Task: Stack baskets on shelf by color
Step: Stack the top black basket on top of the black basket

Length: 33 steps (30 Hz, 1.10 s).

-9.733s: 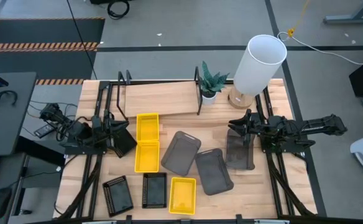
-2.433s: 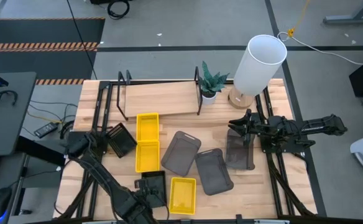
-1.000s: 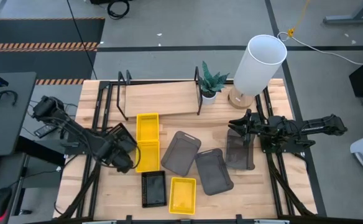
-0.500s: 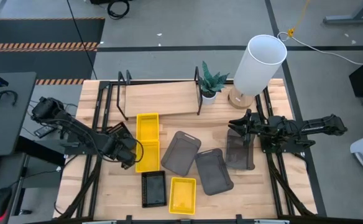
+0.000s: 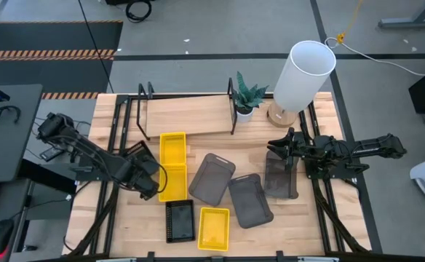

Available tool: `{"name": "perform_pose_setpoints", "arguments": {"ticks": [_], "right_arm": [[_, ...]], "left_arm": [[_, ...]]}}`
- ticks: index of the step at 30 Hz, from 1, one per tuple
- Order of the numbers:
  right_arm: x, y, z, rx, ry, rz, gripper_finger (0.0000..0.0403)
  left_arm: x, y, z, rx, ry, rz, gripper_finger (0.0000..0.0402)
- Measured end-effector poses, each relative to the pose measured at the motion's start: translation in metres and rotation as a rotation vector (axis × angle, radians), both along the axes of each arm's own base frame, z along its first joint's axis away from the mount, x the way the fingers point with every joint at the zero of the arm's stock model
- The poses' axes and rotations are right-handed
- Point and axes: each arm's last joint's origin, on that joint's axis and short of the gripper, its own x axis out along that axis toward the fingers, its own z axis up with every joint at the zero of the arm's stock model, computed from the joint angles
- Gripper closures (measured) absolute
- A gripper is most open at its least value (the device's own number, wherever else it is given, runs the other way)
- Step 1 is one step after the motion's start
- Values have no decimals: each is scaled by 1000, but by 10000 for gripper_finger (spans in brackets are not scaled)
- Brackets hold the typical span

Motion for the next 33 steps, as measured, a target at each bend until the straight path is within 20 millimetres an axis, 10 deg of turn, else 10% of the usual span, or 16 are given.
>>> {"name": "perform_pose_setpoints", "arguments": {"ticks": [13,33], "right_arm": [[0,0,0,0,1,0,294],[0,0,0,0,0,0,294]], "left_arm": [[30,-55,77,-18,-198,-156,400],[113,-216,82,-75,-146,-441,400]]}}
